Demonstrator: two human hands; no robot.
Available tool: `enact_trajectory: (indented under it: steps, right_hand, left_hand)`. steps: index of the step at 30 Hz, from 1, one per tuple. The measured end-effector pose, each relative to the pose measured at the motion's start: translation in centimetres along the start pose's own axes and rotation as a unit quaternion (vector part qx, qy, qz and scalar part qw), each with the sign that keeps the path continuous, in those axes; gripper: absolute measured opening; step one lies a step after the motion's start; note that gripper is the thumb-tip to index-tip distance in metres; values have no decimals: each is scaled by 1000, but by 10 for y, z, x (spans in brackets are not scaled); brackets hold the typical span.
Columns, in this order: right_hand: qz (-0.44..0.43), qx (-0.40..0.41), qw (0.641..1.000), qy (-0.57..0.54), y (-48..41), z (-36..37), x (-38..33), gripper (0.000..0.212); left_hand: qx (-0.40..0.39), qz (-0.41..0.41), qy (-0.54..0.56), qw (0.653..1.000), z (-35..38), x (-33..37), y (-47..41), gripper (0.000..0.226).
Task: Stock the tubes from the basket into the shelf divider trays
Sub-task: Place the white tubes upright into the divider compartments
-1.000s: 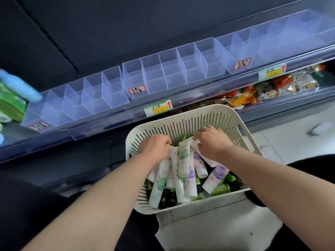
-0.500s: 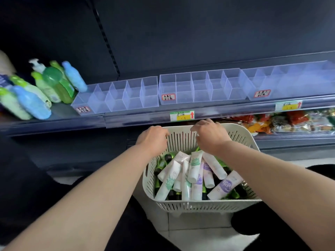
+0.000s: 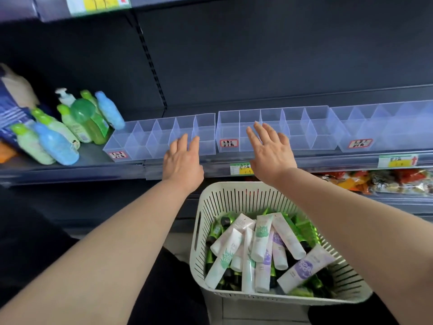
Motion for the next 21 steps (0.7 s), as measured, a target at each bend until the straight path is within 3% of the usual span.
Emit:
enact_trajectory:
  steps: [6, 11, 21]
  right_hand:
    - [5, -51, 999, 2, -7, 17, 9, 71]
    - [6, -31, 999, 12, -11, 13, 23, 67]
    - [86, -32, 995, 46, -3, 14, 72, 62]
  left_hand:
    - [-75, -57, -26, 995, 10, -12, -21, 74]
    - [-42, -33, -18, 998, 11, 3, -30, 62]
    - [-1, 24, 33, 999, 18, 58, -39, 62]
Point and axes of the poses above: each hand's wrist, its own y-axis away from the middle knuckle, its own z-axis out of the palm, x = y × z, the point moved 3 cm from there along -y, towards the middle knuckle, and after that the axes turned 11 degrees about z, right-handed, at the moved point
